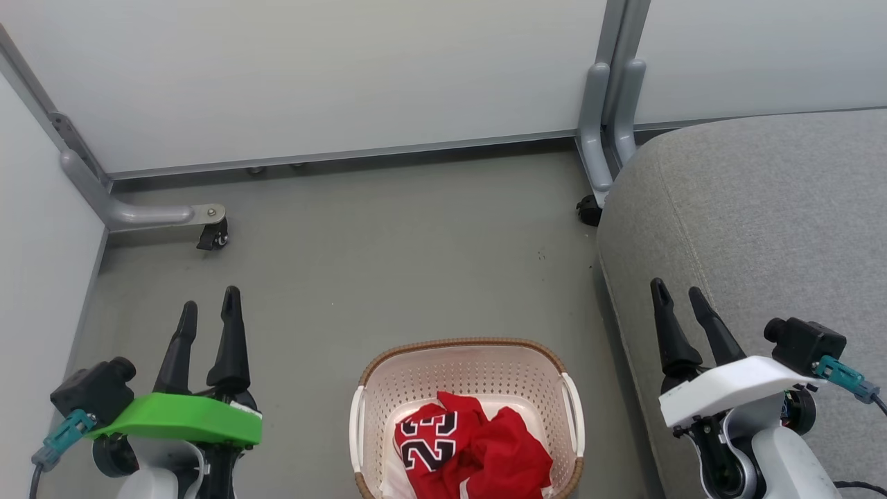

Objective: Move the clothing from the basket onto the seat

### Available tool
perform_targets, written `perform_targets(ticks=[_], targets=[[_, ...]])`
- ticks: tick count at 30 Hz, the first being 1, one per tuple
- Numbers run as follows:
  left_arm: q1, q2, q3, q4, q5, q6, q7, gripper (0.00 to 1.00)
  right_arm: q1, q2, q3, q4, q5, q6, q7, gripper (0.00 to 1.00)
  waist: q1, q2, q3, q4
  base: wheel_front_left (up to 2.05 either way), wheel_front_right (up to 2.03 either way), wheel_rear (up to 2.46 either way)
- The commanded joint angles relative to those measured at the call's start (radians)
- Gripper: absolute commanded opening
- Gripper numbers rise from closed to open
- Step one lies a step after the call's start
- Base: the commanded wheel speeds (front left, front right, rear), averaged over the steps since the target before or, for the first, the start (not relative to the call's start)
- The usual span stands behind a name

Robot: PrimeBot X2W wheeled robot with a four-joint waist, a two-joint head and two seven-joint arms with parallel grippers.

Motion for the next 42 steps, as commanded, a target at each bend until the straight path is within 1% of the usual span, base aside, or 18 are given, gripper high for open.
perform_targets(ticks=[1,9,23,33,42], targets=[[-0.009,0.012,-0.003,-0.008,0.029,-0.003,-0.009,1.0,-0.027,-0.005,0.004,-0.004,-0.033,0.0,-0.01,1.0,0.0,0.0,0.0,0.0,0.0,0.0,0.0],[-0.005,0.007,-0.005,0.011,0.127,-0.004,-0.032,1.0,-0.029,0.0,0.014,0.013,-0.119,0.0,-0.032,1.0,0.0,0.0,-0.003,0.0,0.0,0.0,0.0],[-0.012,0.008,-0.014,0.069,0.264,-0.004,-0.066,1.0,-0.029,0.004,0.035,0.033,-0.262,0.0,-0.066,1.0,0.0,0.0,-0.005,0.004,0.0,0.0,0.0],[-0.021,-0.003,0.003,0.106,0.362,0.0,-0.086,1.0,-0.019,0.012,0.032,0.033,-0.356,0.0,-0.087,1.0,0.0,0.0,-0.005,0.005,0.0,0.0,0.0],[-0.02,-0.016,0.027,0.132,0.428,0.007,-0.106,1.0,-0.001,0.02,0.027,0.029,-0.423,0.0,-0.105,1.0,0.0,0.0,-0.005,0.006,0.0,0.0,0.0]])
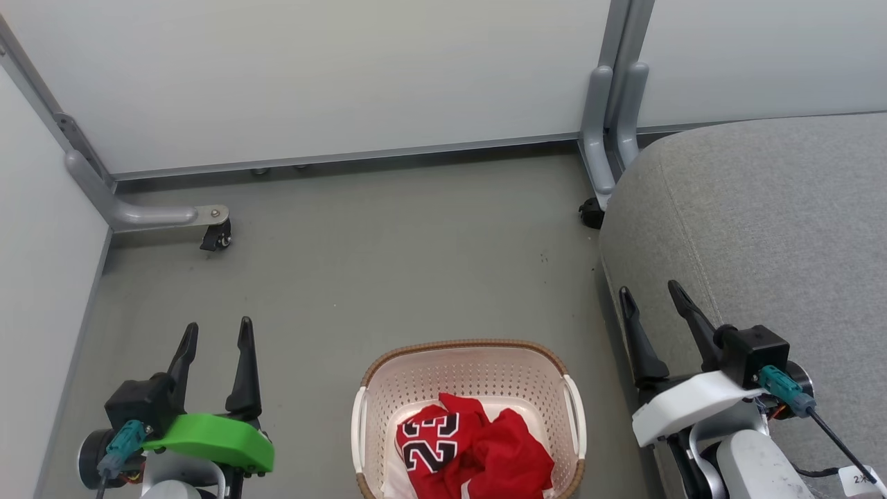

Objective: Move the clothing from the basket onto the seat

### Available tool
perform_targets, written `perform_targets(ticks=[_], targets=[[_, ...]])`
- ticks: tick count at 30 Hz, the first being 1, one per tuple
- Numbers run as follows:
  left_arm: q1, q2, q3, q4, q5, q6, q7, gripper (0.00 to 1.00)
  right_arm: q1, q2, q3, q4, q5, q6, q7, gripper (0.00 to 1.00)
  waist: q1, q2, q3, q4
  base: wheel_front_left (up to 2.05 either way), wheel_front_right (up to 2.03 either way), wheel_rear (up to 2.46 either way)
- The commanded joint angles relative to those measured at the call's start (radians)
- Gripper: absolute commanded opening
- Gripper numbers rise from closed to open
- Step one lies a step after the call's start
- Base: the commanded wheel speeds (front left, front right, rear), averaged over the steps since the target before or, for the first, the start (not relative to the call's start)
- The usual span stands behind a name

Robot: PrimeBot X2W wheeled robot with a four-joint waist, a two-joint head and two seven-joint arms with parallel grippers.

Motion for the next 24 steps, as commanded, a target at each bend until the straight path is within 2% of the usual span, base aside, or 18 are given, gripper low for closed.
perform_targets(ticks=[1,24], targets=[[-0.018,-0.001,0.004,0.001,0.029,0.002,-0.01,1.0,0.009,-0.002,-0.002,-0.006,-0.024,0.0,-0.009,1.0,0.0,0.0,0.0,0.0,0.0,0.0,0.0],[-0.024,-0.014,0.029,0.052,0.163,-0.004,-0.047,1.0,0.033,0.007,-0.009,-0.018,-0.121,0.0,-0.02,1.0,0.0,0.0,-0.004,-0.003,0.0,0.0,0.0]])
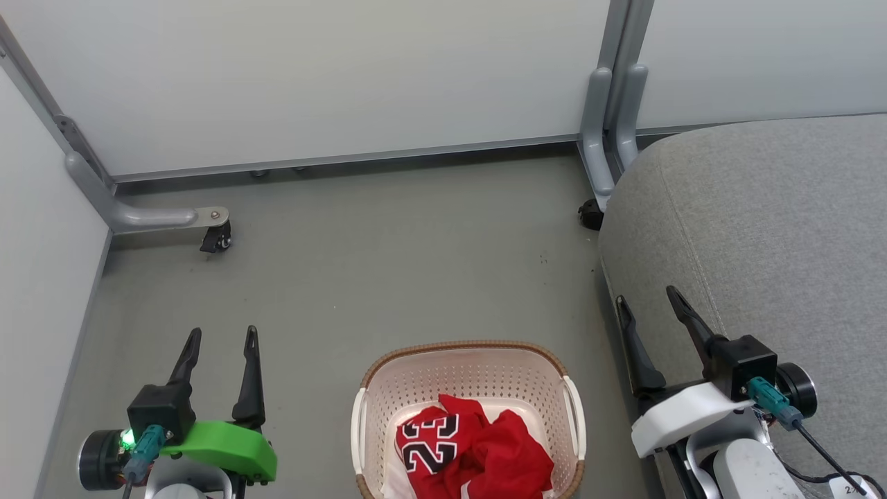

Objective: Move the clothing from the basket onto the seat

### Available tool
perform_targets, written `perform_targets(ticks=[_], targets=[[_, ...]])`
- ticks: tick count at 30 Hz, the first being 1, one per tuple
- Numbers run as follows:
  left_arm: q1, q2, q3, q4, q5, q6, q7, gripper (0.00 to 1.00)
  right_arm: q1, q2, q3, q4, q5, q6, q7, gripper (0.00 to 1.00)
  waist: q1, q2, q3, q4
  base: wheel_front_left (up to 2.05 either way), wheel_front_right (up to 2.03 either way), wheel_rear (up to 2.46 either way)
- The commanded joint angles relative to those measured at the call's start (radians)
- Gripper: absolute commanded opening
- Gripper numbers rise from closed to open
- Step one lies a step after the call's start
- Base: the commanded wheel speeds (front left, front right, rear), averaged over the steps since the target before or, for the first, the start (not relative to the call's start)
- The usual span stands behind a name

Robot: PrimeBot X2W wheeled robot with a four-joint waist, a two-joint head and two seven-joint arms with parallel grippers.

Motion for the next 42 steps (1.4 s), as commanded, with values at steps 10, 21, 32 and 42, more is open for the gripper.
perform_targets(ticks=[10,21,32,42], targets=[[-0.023,-0.003,0.014,0.015,0.007,-0.005,-0.004,1.0,0.006,-0.001,-0.006,0.007,0.026,0.0,0.001,1.0,0.0,0.0,0.001,-0.001,0.0,0.0,0.0],[-0.051,-0.006,-0.023,0.033,0.036,-0.006,-0.003,1.0,-0.032,-0.001,0.006,-0.016,0.037,0.0,0.01,1.0,0.0,0.0,0.048,-0.026,0.0,0.0,0.0],[-0.256,-0.01,-0.258,0.254,0.029,-0.008,-0.002,1.0,-0.134,-0.001,0.01,-0.111,0.042,0.0,0.013,1.0,0.0,0.0,0.262,-0.083,0.0,0.0,0.0],[-0.494,-0.008,-0.576,0.503,-0.043,-0.008,0.006,1.0,-0.249,0.0,0.026,-0.189,0.048,0.0,-0.006,1.0,0.0,0.0,0.496,-0.116,0.0,0.0,0.0]])
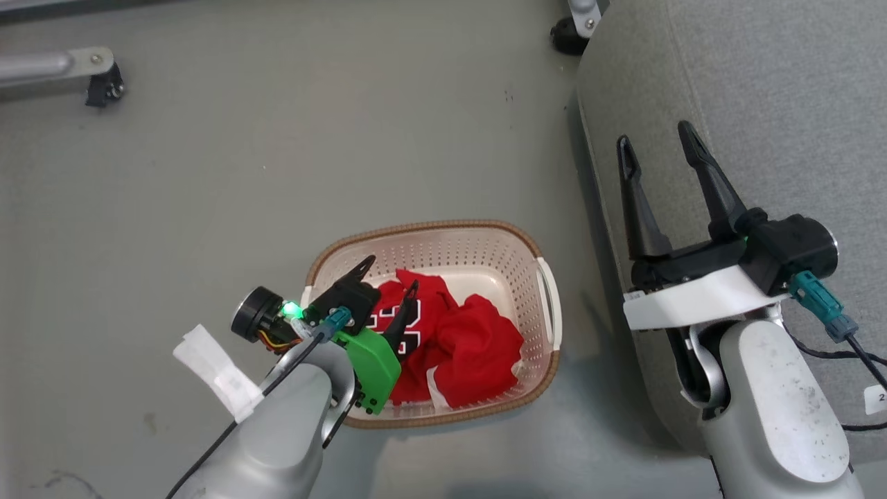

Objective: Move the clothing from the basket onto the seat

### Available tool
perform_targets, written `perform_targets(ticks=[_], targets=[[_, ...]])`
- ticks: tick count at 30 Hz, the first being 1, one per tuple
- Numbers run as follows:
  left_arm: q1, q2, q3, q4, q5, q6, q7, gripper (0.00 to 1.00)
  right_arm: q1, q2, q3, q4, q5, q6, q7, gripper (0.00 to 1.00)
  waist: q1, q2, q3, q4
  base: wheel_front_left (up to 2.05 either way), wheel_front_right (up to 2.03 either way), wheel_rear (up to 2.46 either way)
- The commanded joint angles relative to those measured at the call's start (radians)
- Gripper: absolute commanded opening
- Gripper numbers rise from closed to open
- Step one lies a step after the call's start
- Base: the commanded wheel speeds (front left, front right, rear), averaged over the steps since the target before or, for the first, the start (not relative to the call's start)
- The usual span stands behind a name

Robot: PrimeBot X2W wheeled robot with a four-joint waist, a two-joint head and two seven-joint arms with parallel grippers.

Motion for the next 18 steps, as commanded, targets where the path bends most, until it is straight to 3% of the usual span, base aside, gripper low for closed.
perform_targets(ticks=[1,6,12,18], targets=[[-0.062,0.006,-0.059,0.051,-0.013,-0.003,0.017,1.0,-0.039,-0.001,0.006,-0.023,0.006,0.0,-0.009,1.0,-0.0001,0.0,0.183,-0.045,0.0,0.0,0.0],[-0.171,0.006,-0.166,0.161,-0.003,-0.002,0.075,1.0,-0.087,-0.001,0.006,-0.07,0.011,0.0,-0.018,1.0,-0.0001,0.0,0.301,-0.071,0.0,0.0,0.0],[-0.294,0.008,-0.269,0.288,0.084,0.006,0.108,1.0,-0.121,-0.001,0.005,-0.112,0.033,0.0,-0.026,1.0,-0.0001,0.0,0.42,-0.101,0.0,0.0,0.0],[-0.369,0.034,-0.321,0.37,0.136,0.02,0.132,1.0,-0.139,-0.001,0.009,-0.119,0.063,0.0,-0.03,1.0,-0.0001,0.0,0.502,-0.138,0.0,0.0,0.0]])
